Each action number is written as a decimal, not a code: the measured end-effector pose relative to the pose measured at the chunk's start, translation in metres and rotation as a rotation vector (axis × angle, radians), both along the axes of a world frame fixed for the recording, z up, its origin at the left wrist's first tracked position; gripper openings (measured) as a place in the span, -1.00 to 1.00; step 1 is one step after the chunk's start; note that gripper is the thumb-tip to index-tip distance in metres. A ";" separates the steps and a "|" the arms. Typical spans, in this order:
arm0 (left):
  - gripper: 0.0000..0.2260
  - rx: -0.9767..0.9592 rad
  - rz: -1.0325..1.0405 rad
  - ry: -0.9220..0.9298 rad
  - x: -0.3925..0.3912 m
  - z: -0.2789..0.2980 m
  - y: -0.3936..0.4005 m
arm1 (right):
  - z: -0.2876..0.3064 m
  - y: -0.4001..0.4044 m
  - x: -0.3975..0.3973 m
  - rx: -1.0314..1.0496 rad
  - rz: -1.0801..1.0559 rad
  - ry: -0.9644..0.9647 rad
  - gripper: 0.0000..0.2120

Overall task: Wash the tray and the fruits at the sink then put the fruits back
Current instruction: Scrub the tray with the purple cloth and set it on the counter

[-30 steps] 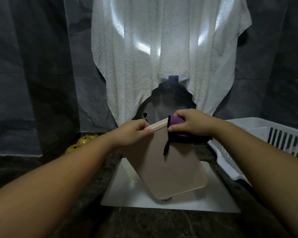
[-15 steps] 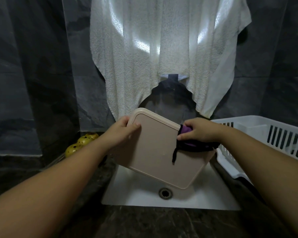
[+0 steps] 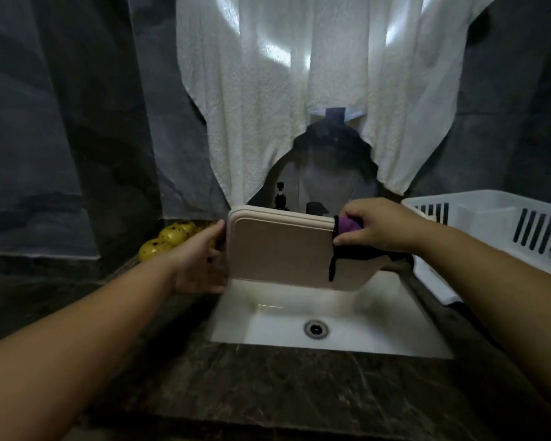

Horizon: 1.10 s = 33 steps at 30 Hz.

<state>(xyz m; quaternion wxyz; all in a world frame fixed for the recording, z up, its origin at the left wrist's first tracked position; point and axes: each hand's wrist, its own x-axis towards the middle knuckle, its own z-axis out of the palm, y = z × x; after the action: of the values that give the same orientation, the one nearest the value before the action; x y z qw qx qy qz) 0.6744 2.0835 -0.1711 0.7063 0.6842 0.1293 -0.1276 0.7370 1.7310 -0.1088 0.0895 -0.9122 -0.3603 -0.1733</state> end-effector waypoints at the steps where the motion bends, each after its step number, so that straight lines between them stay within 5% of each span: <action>1: -0.33 -0.049 0.022 0.041 -0.002 -0.004 -0.003 | -0.002 0.003 -0.004 -0.031 0.017 -0.040 -0.72; 7: -0.75 -0.155 0.212 0.087 -0.012 -0.023 -0.019 | -0.022 0.008 -0.023 -0.125 0.058 -0.167 -0.75; 14: -0.63 -0.322 0.384 0.129 -0.027 -0.040 -0.034 | -0.053 0.011 -0.044 -0.212 0.173 -0.295 -0.66; 20: -0.63 -0.334 0.509 -0.005 -0.034 -0.048 -0.032 | -0.077 0.018 -0.043 -0.149 0.140 0.168 -0.67; 26: -0.85 -0.202 0.584 -0.147 -0.039 -0.061 -0.040 | -0.106 0.074 -0.032 -0.077 -0.043 0.111 -0.63; 33: -0.73 -0.236 0.526 -0.323 -0.034 -0.074 -0.041 | -0.115 0.169 -0.062 -0.073 0.181 0.037 -0.47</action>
<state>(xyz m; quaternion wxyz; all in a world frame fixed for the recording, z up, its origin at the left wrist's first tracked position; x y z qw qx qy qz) 0.6407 2.0427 -0.2447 0.8009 0.5521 0.1720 0.1551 0.6751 1.8996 -0.2236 0.0783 -0.8817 -0.4454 -0.1344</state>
